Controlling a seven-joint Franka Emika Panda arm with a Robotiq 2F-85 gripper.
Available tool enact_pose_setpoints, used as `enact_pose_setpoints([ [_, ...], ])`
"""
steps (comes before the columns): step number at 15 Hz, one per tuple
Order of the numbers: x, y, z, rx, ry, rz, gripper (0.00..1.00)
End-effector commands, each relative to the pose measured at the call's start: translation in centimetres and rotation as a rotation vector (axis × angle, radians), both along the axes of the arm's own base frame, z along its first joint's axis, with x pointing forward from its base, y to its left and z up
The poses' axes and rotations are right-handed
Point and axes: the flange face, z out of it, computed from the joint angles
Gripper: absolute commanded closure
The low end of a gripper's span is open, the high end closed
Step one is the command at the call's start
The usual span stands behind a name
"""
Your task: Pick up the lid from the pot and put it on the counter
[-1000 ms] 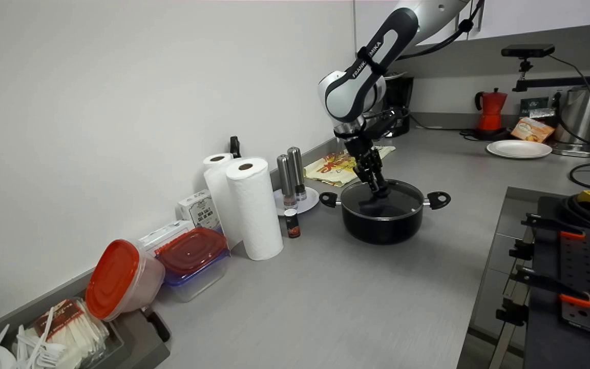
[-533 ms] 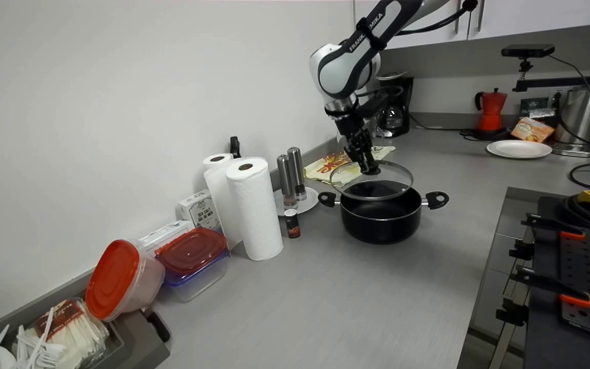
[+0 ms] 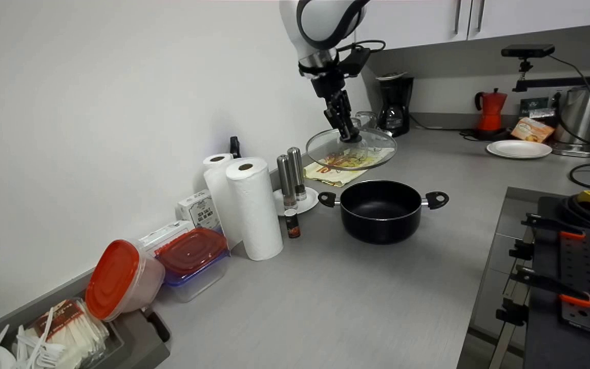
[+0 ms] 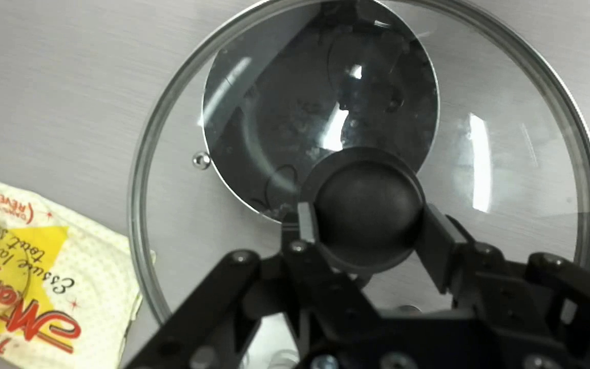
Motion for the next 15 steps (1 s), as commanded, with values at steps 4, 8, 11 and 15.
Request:
enact_pose_setpoints([
  [4,-1.6,13.3,2.7,-0.085,-0.014,0.251,0.75],
  [8,-2.4,19.1,3.4,-0.111,-0.043,0.369,0.75],
  [11,-2.8,22.1,2.5,-0.106,-0.053,0.427,0.75],
  [15,-3.5,24.7,-1.6,-0.081,-0.022,0.489,0.75],
])
